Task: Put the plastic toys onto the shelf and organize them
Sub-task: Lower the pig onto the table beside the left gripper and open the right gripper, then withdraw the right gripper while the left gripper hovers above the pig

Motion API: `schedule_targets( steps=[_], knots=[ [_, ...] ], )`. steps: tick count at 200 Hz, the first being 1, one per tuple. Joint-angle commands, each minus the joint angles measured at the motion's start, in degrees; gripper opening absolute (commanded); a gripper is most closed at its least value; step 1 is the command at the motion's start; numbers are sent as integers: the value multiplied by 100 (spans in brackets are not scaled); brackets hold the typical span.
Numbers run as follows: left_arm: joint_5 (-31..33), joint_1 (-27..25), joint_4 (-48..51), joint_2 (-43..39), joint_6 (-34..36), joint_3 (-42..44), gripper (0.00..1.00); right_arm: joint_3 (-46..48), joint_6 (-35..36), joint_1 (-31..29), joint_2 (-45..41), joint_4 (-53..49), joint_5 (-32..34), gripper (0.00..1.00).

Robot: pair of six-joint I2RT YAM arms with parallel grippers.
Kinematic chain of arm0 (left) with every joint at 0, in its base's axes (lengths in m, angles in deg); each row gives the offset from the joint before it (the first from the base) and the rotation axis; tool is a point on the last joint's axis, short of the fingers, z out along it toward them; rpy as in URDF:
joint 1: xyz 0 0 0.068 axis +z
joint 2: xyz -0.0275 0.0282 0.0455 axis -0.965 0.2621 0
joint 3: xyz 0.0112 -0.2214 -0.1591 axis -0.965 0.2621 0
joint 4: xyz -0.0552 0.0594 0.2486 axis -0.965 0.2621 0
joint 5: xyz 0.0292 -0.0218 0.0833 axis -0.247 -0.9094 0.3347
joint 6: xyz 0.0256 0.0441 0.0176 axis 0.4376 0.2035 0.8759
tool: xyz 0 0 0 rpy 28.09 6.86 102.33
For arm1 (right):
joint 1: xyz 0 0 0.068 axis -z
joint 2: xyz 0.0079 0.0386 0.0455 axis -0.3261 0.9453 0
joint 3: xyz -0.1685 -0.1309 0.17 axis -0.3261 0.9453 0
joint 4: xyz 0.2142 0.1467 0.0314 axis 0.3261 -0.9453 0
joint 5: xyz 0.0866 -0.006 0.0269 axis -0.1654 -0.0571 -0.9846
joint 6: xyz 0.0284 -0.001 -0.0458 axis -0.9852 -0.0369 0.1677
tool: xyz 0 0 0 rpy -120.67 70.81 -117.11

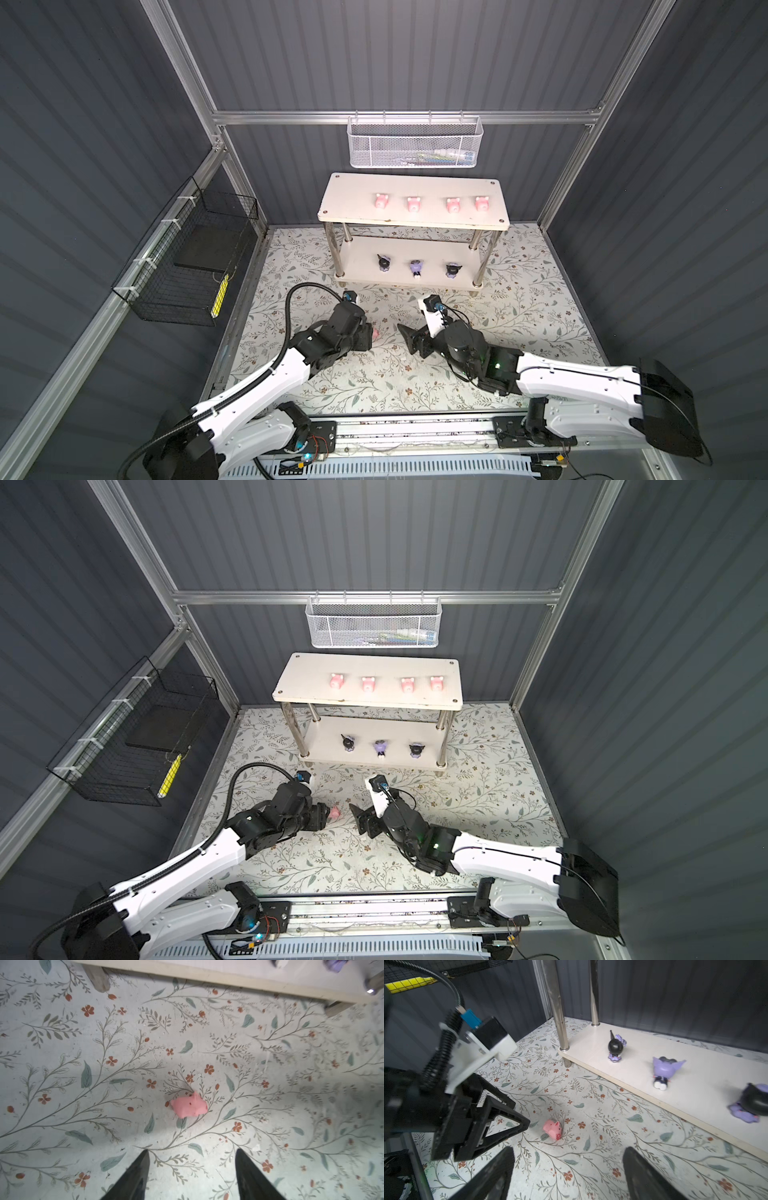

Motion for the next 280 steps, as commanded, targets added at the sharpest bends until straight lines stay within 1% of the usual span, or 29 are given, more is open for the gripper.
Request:
schedule_targets(
  steps=[1,31,38,63,76,145,202,250,280],
  knots=[
    [-206,119,-390,370,121,-28,53,231,-235,5,-550,-690,559,85],
    [-292,164,-449,841,163,-185,33,578,-352,33,-1131,-902,822,85],
    [-290,159,-431,857,181,-216,30,613,-367,40,-1200,-945,860,85],
    [-334,175,-429,819,198,-220,11,721,-394,50,-1338,-984,910,85],
    [-482,195,-521,880,213,-199,0,758,-381,61,-1322,-927,922,85],
    [-567,282,-707,1361,249,-326,0,881,-376,164,-1181,-734,813,85],
    [-637,364,-905,1582,231,-265,0,960,-430,269,-1155,-661,672,85],
    [-685,362,-914,1446,168,-99,0,939,-428,322,-1037,-595,571,85],
    [-607,362,-878,1359,165,-13,0,904,-421,332,-914,-513,495,85]
  ],
)
